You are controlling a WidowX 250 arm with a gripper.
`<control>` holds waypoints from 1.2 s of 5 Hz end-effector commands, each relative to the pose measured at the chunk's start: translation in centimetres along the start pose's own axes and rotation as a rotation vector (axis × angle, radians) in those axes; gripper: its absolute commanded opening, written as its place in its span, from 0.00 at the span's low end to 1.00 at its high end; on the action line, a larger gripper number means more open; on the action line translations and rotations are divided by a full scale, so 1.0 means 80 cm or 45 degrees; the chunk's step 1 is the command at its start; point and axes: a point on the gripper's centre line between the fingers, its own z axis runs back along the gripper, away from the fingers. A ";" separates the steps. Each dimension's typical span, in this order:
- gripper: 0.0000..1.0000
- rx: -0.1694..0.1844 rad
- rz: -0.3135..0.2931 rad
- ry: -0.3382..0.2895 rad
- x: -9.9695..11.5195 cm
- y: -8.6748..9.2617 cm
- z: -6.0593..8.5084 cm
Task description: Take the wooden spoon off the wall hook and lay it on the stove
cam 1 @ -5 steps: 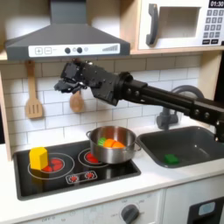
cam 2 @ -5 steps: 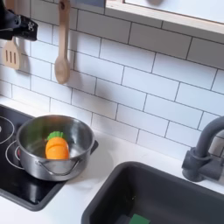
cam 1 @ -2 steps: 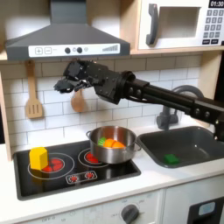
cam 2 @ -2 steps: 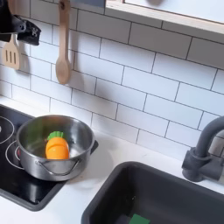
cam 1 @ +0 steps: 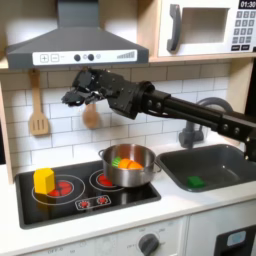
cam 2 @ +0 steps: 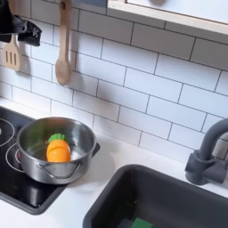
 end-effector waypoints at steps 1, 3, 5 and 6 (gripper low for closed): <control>1.00 0.000 0.019 -0.063 0.005 0.002 -0.011; 1.00 -0.024 -0.008 -0.046 0.004 -0.008 -0.015; 1.00 -0.016 -0.015 -0.032 -0.003 -0.010 -0.026; 1.00 -0.011 -0.012 -0.028 -0.007 -0.010 -0.034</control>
